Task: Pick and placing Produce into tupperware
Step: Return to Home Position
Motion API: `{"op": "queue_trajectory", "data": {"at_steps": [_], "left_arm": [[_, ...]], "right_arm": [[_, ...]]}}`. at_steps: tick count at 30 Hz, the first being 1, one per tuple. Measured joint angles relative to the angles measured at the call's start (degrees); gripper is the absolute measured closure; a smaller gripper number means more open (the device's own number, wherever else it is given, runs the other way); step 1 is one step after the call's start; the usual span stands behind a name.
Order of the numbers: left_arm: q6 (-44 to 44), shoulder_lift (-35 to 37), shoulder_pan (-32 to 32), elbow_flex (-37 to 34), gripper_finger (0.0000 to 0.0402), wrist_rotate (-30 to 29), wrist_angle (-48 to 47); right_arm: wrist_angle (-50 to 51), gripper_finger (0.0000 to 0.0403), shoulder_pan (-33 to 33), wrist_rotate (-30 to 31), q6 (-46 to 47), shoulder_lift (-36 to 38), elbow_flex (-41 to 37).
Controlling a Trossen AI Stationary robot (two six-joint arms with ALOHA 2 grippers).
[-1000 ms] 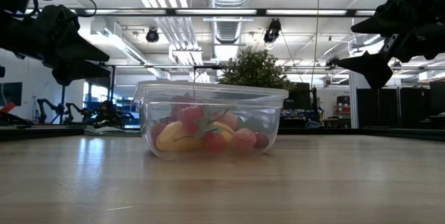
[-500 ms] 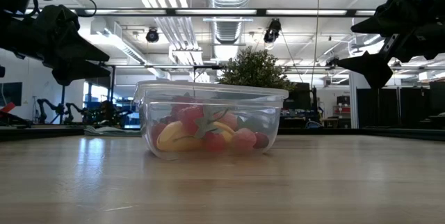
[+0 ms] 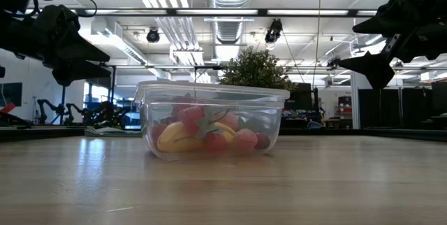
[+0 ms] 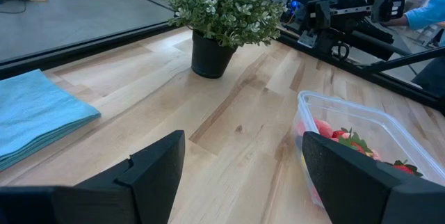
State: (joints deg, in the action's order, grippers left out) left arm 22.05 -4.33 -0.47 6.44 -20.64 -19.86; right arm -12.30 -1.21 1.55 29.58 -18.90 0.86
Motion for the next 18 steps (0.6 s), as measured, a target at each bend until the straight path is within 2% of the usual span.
{"op": "queue_trajectory", "data": {"at_steps": [18], "left_arm": [[0.0, 0.0, 0.0, 0.0, 0.0125, 0.0, 0.0]], "right_arm": [[0.0, 0.0058, 0.0, 0.0, 0.0, 0.0, 0.0]]}}
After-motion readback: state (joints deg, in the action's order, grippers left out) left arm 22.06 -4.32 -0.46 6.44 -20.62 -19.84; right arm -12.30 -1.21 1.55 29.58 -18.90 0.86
